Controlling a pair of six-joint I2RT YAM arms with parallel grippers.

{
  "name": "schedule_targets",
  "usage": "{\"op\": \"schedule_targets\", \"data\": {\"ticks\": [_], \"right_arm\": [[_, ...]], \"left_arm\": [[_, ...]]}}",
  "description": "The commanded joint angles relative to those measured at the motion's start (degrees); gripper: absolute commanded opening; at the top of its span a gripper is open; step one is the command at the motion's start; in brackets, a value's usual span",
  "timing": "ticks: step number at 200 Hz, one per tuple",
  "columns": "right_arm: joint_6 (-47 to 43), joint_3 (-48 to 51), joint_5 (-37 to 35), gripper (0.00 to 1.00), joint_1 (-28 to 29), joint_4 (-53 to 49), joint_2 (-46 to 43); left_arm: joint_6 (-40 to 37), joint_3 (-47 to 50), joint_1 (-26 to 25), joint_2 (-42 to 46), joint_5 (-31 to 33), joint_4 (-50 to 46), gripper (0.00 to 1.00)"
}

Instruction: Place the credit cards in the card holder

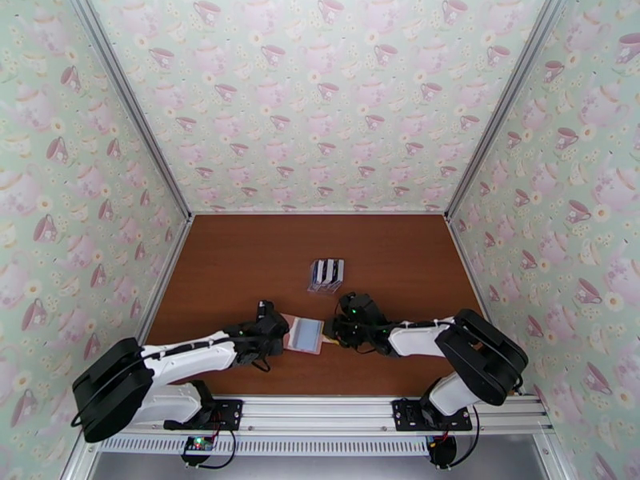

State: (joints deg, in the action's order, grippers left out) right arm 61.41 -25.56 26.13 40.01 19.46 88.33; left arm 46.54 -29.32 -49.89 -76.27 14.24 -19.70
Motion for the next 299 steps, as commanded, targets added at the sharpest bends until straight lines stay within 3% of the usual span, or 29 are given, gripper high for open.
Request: {"op": "schedule_targets", "data": {"ticks": [1,56,135,232,266,299], "right_arm": [[-2.5,2.3,-0.2,0.33,-2.3,-2.1,-0.9],[-7.7,1.5,-1.6,0.33,-4.2,-9.5,-5.0],[-12.1,-7.2,-4.2,0.35,-4.1,-25.4,-14.8],[-12.5,-15.7,-5.9,0.35,-1.2,-30.5,-11.7],[-11.8,-17.1,-7.0,0.35,1.1,-30.5,-10.3],[-10.9,-17.0,-8.0,0.34,1.6,-29.5,-8.3]], "left_arm": [[2.1,0.8,-1.0,-6.1,-9.7,8.6,0.33],[3.1,-1.1,-2.4,-9.3,-10.6,10.8,0.33],[2.2,-2.0,-2.5,-5.2,-10.7,7.7,0.35],[-2.1,-9.8,-2.6,2.9,-5.5,-3.4,0.48],[-3.1,-11.4,-3.0,3.2,-7.3,-2.2,0.47],[-3.2,-12.0,-4.5,3.8,-9.1,0.8,0.39]]}}
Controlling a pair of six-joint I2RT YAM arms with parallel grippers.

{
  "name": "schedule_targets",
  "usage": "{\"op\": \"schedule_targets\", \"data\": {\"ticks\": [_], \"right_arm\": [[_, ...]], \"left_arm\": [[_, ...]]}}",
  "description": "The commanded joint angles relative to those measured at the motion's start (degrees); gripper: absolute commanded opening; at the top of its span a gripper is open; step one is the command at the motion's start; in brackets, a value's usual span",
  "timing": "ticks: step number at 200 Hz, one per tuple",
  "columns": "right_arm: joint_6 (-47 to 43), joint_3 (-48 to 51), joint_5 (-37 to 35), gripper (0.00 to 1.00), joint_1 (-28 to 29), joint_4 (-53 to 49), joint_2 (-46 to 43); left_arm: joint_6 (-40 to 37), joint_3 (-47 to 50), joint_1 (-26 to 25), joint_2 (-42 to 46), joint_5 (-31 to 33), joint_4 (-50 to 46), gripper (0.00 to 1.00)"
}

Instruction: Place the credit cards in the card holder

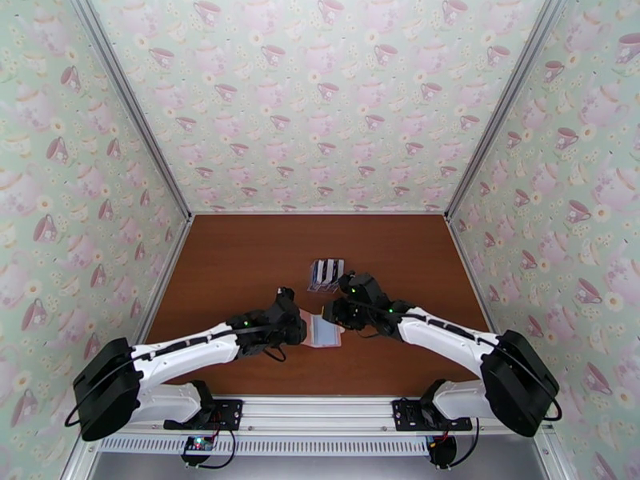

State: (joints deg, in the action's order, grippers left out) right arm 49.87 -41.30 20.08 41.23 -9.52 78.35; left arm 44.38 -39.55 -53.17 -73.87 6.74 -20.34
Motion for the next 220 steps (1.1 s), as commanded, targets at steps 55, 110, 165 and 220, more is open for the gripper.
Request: {"op": "schedule_targets", "data": {"ticks": [55,110,165,220], "right_arm": [[1.4,-1.2,-1.8,0.31,0.8,1.5,5.9],[1.3,-1.2,-2.5,0.29,0.8,1.8,7.1],[1.1,-0.6,-2.9,0.30,0.8,2.8,8.0],[1.1,-0.3,-2.9,0.30,0.8,3.9,9.4]], "left_arm": [[-1.4,-1.8,-4.3,1.5,-1.9,5.6,0.34],[-0.2,-0.3,-4.7,-3.4,-4.8,10.4,0.33],[0.5,2.6,-4.7,-4.5,-4.0,10.1,0.33],[1.8,7.1,-3.2,-2.2,-2.5,10.0,0.37]]}}
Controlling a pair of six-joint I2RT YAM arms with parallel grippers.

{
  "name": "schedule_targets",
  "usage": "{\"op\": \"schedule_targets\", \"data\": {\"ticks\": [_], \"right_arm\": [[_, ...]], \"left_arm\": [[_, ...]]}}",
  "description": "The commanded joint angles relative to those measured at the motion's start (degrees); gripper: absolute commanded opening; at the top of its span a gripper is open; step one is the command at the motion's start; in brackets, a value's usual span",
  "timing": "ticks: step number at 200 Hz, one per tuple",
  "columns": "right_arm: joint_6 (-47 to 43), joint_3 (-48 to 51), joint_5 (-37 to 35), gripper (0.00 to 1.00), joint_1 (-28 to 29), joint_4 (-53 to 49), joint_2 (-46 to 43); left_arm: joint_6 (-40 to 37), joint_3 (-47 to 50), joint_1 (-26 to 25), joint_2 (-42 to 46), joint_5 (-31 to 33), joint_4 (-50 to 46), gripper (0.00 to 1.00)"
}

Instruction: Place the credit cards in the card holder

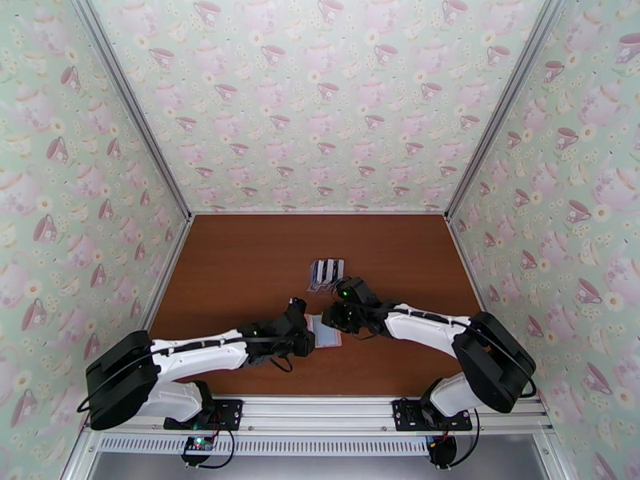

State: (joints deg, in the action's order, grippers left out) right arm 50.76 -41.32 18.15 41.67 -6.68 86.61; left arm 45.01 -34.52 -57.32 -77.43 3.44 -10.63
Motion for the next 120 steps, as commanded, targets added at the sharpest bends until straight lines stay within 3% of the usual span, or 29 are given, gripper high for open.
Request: {"op": "schedule_targets", "data": {"ticks": [1,120], "right_arm": [[0.2,-0.2,-1.0,0.30,0.4,1.0,1.2],[-0.9,-0.4,-2.8,0.30,0.4,0.0,2.3]], "left_arm": [[1.3,2.2,1.0,1.4,0.8,0.4,0.37],[1.0,7.9,4.3,-0.2,-2.6,8.8,0.41]]}}
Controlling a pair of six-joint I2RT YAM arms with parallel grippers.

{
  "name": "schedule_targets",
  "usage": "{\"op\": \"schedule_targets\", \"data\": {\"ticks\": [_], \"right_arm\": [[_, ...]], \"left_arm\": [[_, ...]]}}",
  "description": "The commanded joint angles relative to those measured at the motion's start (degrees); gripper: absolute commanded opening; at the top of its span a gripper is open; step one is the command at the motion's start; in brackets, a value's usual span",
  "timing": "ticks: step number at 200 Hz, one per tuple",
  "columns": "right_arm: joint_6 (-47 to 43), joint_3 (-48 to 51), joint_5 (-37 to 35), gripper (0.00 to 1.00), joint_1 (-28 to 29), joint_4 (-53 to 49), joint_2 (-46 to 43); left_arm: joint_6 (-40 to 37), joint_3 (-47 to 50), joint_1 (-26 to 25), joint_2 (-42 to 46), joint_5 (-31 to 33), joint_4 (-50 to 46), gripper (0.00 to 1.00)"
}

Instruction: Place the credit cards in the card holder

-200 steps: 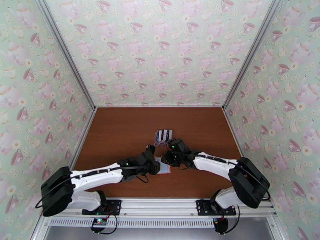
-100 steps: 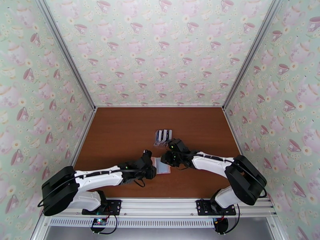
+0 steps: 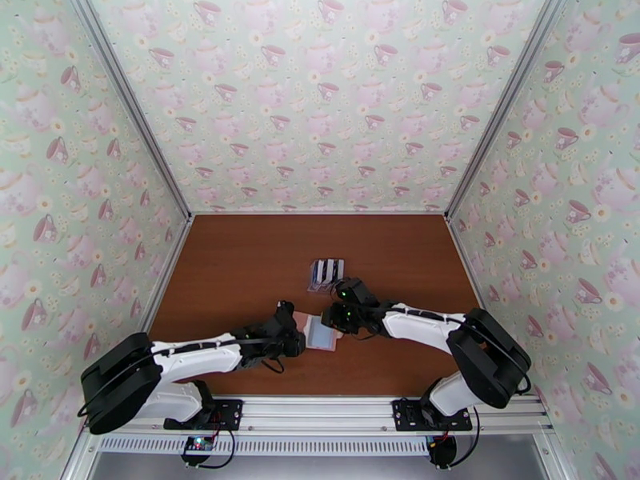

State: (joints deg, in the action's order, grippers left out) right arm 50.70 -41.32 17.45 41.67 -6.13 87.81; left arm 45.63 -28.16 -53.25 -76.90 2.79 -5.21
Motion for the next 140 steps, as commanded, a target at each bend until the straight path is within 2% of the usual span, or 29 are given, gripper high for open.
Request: {"op": "schedule_targets", "data": {"ticks": [1,41,106,140], "right_arm": [[-0.8,-0.5,-2.1,0.29,0.5,-0.5,1.1],[-1.7,-1.9,-3.7,0.32,0.7,-2.2,1.5],[-3.5,-5.0,-6.1,0.35,1.0,-4.8,2.7],[-5.0,-7.0,-8.5,0.41,1.0,-7.6,3.9]], "left_arm": [[0.5,1.6,0.3,-0.7,-2.0,3.5,0.41],[2.3,4.1,0.3,-0.7,-4.1,7.6,0.44],[2.3,4.8,0.3,0.4,-2.9,5.7,0.53],[2.0,4.7,0.3,0.0,-2.9,5.5,0.55]]}}
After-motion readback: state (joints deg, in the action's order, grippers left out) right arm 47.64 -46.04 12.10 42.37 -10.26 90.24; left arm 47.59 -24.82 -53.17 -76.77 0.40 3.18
